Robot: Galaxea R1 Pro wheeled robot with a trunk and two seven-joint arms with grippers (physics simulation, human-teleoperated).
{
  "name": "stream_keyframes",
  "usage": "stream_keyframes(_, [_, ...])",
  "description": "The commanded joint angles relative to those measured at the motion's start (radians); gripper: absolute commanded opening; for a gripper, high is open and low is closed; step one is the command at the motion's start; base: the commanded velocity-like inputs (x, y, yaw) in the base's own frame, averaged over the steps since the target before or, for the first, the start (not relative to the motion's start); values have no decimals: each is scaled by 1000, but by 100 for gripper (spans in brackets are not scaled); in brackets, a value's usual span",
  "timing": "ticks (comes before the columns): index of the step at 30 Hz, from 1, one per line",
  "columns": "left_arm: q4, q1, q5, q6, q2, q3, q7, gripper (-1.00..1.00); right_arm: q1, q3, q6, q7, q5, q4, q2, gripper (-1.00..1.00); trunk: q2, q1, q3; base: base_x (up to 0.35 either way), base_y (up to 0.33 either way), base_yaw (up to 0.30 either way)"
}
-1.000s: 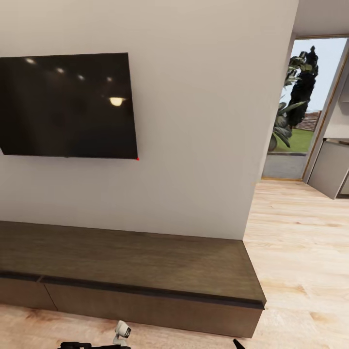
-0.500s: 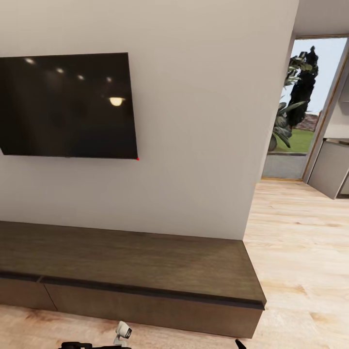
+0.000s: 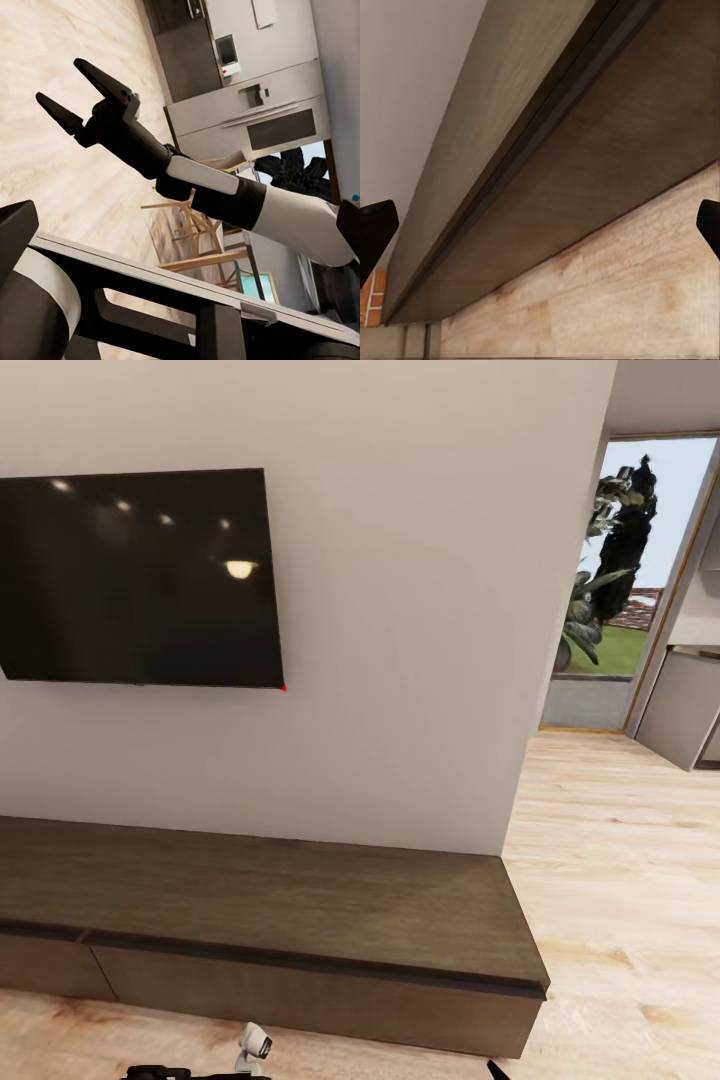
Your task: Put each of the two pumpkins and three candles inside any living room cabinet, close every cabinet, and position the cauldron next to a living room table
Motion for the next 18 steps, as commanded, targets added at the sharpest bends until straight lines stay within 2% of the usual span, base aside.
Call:
stream_keyframes(1, [0, 0, 1, 11, 0, 0, -3, 100, -1, -1, 25, 4, -9, -1, 0, 100, 0, 0, -1, 0, 0, 0])
stream_keyframes(6, [0, 0, 1, 11, 0, 0, -4, 100, -1, -1, 69, 6, -7, -8, -1, 100, 0, 0, -3, 0, 0, 0])
stream_keyframes(18, [0, 0, 1, 11, 0, 0, -4, 100, -1, -2, 89, 9, -10, -2, -2, 100, 0, 0, -8, 0, 0, 0])
